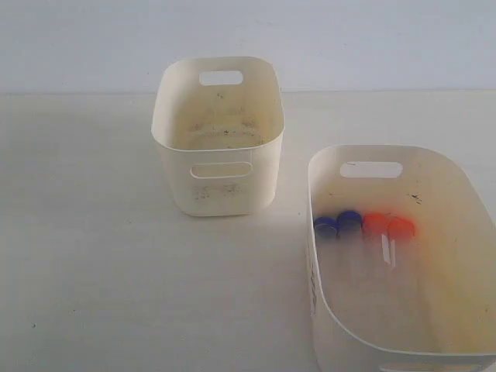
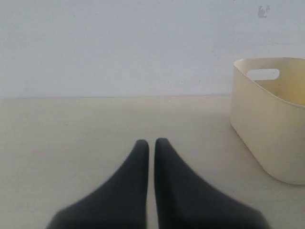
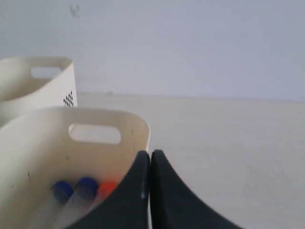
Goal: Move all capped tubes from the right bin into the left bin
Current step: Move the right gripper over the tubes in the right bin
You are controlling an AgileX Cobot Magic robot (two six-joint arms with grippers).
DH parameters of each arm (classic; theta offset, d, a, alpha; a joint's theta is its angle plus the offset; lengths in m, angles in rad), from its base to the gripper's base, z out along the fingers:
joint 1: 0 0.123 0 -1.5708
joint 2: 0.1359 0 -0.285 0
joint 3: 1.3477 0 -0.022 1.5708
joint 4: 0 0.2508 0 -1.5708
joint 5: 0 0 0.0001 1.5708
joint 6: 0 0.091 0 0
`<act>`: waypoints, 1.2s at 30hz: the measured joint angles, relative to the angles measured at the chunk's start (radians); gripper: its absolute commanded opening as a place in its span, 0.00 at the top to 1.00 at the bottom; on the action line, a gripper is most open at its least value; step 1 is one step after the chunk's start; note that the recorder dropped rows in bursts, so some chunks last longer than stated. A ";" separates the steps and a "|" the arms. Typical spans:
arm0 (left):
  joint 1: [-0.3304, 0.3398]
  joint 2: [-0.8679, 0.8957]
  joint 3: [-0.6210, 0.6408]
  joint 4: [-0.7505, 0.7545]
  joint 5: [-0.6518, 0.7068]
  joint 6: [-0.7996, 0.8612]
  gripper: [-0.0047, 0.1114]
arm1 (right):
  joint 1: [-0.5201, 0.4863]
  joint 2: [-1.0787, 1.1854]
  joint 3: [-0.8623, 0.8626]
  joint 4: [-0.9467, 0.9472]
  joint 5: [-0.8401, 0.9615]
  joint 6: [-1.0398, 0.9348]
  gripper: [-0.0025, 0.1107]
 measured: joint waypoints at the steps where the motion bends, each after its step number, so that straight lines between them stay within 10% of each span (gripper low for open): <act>1: 0.000 0.000 0.000 0.000 0.000 0.000 0.92 | 0.000 0.000 0.000 0.000 -0.035 0.000 0.98; 15: 0.000 0.000 0.000 0.000 0.000 0.000 0.92 | 0.000 -0.002 -0.025 0.065 -0.793 -0.037 0.98; 25: 0.000 0.000 0.000 0.000 0.000 0.000 0.92 | 0.000 0.559 -0.591 0.197 0.445 -0.134 0.98; 36: 0.000 0.000 0.000 0.000 0.000 0.000 0.92 | 0.010 0.719 -0.823 0.212 0.671 -0.109 0.98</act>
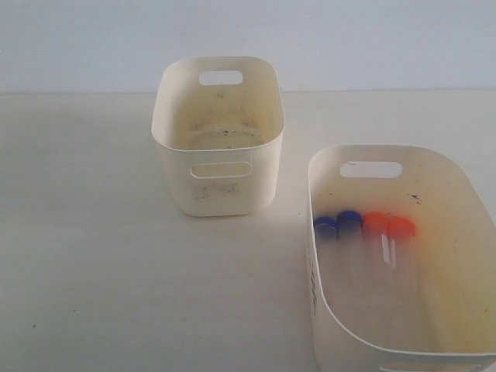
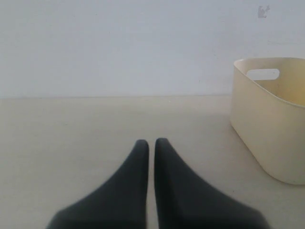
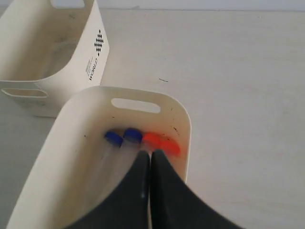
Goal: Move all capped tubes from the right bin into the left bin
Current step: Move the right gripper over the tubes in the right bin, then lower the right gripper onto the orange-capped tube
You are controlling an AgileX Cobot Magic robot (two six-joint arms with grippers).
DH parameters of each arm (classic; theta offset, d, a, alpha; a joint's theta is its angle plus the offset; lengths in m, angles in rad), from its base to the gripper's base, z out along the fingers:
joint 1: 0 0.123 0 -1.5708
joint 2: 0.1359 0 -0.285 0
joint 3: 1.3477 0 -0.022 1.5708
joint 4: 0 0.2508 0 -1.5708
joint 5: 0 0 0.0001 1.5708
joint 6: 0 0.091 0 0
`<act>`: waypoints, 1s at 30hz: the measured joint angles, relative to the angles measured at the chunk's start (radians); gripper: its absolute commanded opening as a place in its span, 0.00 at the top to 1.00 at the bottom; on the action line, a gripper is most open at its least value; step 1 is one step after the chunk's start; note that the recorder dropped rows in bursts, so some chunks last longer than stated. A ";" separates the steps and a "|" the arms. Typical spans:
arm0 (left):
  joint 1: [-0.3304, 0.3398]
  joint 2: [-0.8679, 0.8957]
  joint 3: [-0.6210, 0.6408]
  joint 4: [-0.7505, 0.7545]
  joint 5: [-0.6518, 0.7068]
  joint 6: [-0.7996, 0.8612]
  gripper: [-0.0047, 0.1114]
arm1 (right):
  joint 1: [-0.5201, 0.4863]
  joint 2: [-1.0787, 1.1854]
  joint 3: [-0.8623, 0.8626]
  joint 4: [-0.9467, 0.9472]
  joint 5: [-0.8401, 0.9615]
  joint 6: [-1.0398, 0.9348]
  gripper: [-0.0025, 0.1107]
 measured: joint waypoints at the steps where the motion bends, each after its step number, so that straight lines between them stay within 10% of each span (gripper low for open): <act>1: 0.000 0.000 0.000 0.000 0.000 0.000 0.92 | 0.008 0.025 -0.046 -0.004 0.031 0.000 0.98; 9: 0.000 0.000 0.000 0.000 0.000 0.000 0.92 | 0.167 0.249 -0.454 -0.161 0.282 0.100 0.98; 23: 0.000 0.000 0.000 0.000 0.000 0.000 0.92 | 0.634 0.488 -0.416 -0.537 0.376 0.588 0.98; 30: 0.000 0.000 0.000 0.000 0.000 0.000 0.92 | 0.668 0.680 -0.412 -0.549 0.375 0.753 0.98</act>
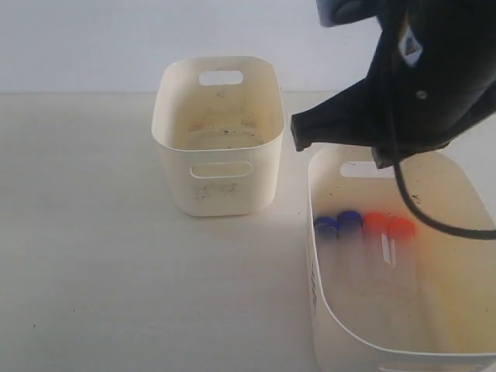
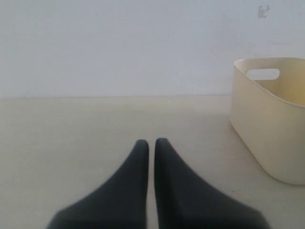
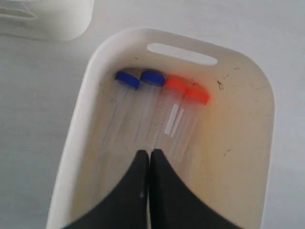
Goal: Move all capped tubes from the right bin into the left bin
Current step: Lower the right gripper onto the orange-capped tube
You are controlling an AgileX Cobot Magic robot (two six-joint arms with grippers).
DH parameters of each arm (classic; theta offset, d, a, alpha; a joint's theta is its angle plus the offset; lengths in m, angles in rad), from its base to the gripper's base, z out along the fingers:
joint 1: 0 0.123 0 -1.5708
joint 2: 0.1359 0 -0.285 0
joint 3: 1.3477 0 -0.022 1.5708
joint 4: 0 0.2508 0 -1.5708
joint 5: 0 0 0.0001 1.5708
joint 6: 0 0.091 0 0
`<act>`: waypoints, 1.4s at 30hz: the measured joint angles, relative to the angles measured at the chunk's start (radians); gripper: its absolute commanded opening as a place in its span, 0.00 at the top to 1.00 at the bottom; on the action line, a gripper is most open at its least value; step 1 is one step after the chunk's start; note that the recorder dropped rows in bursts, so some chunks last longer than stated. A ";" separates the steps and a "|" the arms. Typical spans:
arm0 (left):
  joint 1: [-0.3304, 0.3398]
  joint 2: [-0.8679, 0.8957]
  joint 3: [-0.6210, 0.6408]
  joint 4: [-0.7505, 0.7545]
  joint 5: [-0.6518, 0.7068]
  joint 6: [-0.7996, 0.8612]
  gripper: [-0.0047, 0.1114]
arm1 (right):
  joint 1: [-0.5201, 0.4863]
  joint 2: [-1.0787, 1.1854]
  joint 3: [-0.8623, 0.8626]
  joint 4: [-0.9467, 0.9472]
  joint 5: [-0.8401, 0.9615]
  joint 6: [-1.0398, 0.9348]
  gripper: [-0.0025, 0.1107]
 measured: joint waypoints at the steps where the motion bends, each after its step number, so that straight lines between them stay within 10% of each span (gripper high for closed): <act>1: 0.000 0.000 0.000 0.000 0.000 0.000 0.92 | 0.000 0.017 0.000 0.000 0.000 0.022 0.98; 22: 0.000 0.000 0.000 0.000 0.000 0.000 0.92 | -0.201 0.067 0.241 0.239 -0.160 -0.024 0.97; 31: 0.000 0.000 0.000 0.000 0.000 0.000 0.92 | -0.237 0.067 0.241 0.181 -0.205 -0.007 0.55; 42: 0.000 0.000 0.000 0.000 0.000 0.000 0.92 | -0.237 0.131 0.241 0.148 -0.237 0.060 0.51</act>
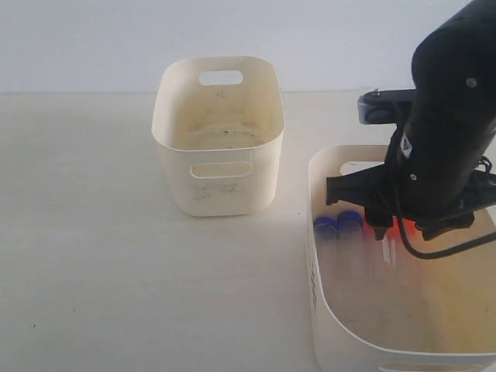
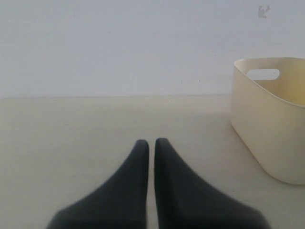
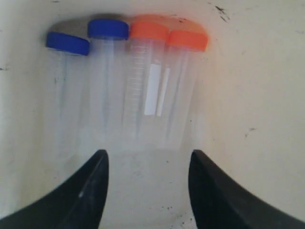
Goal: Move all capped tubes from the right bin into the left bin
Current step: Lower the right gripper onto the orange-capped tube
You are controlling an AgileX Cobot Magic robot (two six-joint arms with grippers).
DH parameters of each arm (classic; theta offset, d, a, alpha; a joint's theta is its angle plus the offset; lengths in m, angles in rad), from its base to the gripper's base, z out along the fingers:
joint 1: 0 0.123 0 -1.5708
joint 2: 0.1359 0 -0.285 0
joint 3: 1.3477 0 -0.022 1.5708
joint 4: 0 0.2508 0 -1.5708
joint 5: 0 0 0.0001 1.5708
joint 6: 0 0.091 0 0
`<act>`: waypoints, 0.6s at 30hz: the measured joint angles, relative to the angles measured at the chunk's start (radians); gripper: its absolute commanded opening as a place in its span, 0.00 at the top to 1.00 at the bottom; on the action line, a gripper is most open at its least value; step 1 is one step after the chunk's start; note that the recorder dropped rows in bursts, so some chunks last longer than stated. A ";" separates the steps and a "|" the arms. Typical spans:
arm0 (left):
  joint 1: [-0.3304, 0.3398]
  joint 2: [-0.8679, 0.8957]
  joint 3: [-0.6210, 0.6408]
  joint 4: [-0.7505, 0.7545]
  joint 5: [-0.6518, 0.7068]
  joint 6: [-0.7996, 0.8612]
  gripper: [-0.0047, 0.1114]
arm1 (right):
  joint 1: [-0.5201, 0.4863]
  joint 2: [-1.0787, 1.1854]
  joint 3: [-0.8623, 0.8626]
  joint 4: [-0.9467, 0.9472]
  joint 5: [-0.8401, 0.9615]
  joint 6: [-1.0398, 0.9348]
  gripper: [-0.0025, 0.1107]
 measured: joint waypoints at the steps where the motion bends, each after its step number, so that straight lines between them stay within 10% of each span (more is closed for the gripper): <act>1: 0.000 0.000 0.000 0.000 0.000 0.000 0.92 | 0.000 0.012 0.000 -0.014 0.009 0.026 0.48; 6: 0.000 0.000 0.000 0.000 0.000 0.000 0.92 | 0.000 0.044 0.000 -0.039 0.018 0.049 0.30; 18: 0.000 0.000 0.000 0.000 0.000 0.000 0.92 | 0.000 0.045 0.001 -0.029 -0.013 0.000 0.30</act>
